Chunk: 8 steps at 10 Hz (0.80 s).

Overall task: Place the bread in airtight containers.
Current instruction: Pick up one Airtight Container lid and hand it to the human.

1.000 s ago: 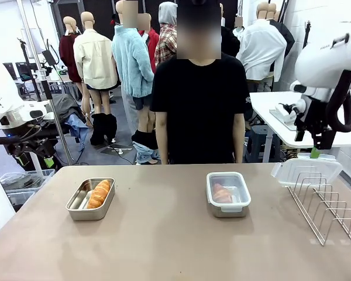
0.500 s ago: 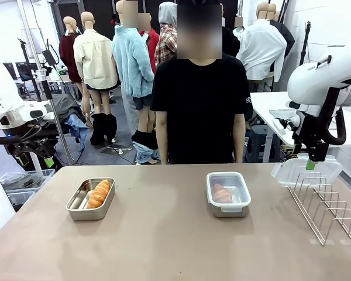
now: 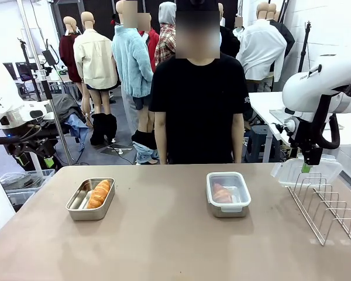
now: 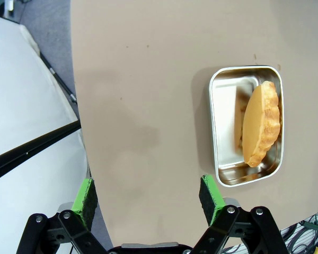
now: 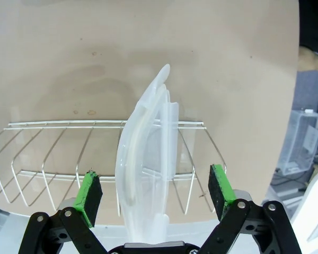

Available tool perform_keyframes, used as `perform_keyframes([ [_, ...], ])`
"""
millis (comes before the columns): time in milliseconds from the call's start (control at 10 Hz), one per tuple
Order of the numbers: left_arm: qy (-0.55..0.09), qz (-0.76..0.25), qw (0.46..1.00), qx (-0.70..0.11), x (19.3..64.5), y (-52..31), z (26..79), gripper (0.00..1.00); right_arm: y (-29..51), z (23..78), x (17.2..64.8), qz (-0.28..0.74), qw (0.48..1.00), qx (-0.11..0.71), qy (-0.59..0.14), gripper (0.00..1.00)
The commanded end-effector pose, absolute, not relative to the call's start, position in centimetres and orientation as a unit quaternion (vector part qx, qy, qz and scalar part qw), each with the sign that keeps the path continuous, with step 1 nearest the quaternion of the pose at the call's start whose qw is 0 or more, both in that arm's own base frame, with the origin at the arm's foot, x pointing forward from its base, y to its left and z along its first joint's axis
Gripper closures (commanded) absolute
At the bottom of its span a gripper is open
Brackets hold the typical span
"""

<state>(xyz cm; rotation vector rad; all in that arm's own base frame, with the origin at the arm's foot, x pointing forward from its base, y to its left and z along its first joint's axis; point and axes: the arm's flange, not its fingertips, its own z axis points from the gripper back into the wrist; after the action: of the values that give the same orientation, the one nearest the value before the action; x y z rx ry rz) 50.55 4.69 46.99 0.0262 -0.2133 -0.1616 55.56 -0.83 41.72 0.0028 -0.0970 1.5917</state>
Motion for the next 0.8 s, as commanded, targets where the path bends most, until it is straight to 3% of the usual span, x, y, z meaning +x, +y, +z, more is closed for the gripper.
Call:
perform_keyframes([
  [0,-0.105,-0.076,0.991,0.025,50.37,4.82,47.12,0.00,-1.16,41.93,56.18,0.713,0.700,0.000,-0.043,0.17],
  [400,-0.105,-0.076,0.991,0.025,50.37,4.82,47.12,0.00,-1.29,42.15,56.02,0.711,0.701,0.001,-0.043,0.95],
  [500,-0.105,-0.076,0.991,0.025,50.37,4.82,47.12,0.00,-1.31,42.19,56.02,0.711,0.701,0.000,-0.043,1.00],
  [700,-0.105,-0.076,0.991,0.025,50.37,4.82,47.12,0.00,-1.33,42.25,55.96,0.711,0.702,0.000,-0.042,1.00],
])
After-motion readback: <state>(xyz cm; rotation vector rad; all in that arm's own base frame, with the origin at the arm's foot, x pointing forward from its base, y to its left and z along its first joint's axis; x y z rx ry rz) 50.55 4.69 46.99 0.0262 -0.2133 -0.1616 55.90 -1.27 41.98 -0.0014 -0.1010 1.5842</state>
